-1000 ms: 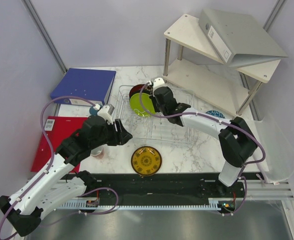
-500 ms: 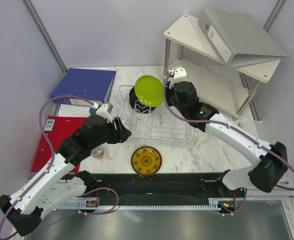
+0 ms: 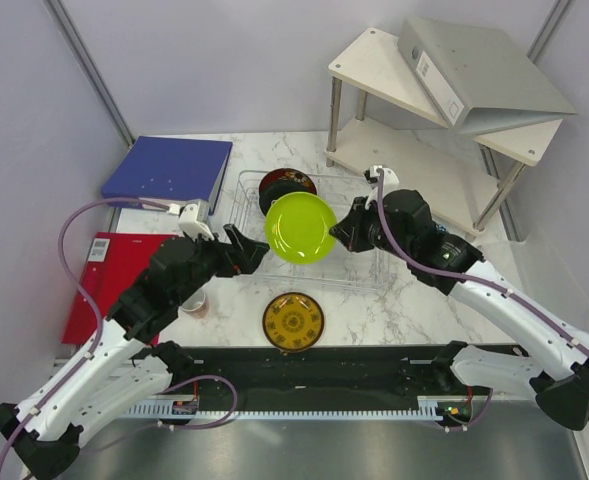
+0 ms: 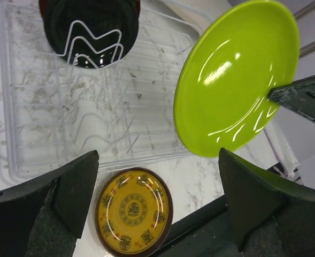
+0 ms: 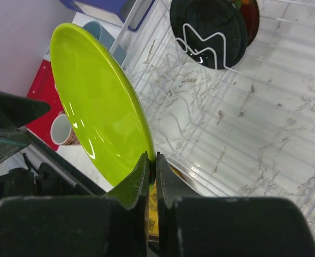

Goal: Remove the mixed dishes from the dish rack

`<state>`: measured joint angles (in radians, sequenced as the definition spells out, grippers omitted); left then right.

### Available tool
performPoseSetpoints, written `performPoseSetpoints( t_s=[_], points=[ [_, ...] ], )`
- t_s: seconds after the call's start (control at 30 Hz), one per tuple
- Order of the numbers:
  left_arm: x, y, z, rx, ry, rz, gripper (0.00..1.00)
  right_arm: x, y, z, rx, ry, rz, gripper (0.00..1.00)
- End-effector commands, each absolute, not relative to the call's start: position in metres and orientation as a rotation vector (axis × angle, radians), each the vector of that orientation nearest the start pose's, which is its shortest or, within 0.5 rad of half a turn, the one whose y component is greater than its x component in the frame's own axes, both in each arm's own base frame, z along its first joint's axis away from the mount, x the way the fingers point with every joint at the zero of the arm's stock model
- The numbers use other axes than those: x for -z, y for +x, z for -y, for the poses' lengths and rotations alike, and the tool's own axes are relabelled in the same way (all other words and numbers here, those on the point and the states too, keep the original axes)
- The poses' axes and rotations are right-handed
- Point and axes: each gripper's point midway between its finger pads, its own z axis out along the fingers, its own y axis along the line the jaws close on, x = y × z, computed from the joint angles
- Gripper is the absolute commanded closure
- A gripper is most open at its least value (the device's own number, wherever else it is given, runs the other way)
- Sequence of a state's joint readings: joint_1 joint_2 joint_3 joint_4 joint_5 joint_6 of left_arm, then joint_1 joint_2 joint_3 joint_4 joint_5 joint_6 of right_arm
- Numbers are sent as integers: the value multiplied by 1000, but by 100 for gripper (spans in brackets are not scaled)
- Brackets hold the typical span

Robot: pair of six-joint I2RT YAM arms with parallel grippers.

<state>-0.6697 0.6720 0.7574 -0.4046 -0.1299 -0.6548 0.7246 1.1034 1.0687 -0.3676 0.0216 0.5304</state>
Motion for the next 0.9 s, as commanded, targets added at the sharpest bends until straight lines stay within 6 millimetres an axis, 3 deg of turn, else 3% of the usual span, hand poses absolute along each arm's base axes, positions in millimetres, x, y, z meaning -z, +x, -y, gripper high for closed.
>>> performPoseSetpoints(
  t_s=[0.0, 0.23, 0.33, 0.47, 0.7, 0.73, 0.77, 0.87],
  points=[
    [-277, 229, 200, 903, -26, -1826, 1, -287, 237, -262, -946, -178, -2048, 100],
    [-269, 234, 223, 983, 42, -1823, 9, -274, 227, -266, -990, -211, -2093, 100],
    [-267, 236, 227, 994, 43, -1824, 19, -271, 223, -268, -1009, -223, -2103, 100],
    [-266, 235, 228, 999, 50, -1825, 46, -273, 225, -265, -995, -211, -2092, 100],
    [-264, 231, 222, 990, 50, -1812, 75, -271, 226, -264, -983, -204, -2095, 100],
    [-265, 230, 221, 991, 47, -1811, 89, -272, 226, -264, -984, -204, -2094, 100],
    [-264, 229, 221, 991, 49, -1812, 96, -273, 226, -264, -984, -204, -2092, 100],
    [-264, 227, 220, 997, 51, -1812, 98, -275, 226, -263, -980, -202, -2082, 100]
  ],
)
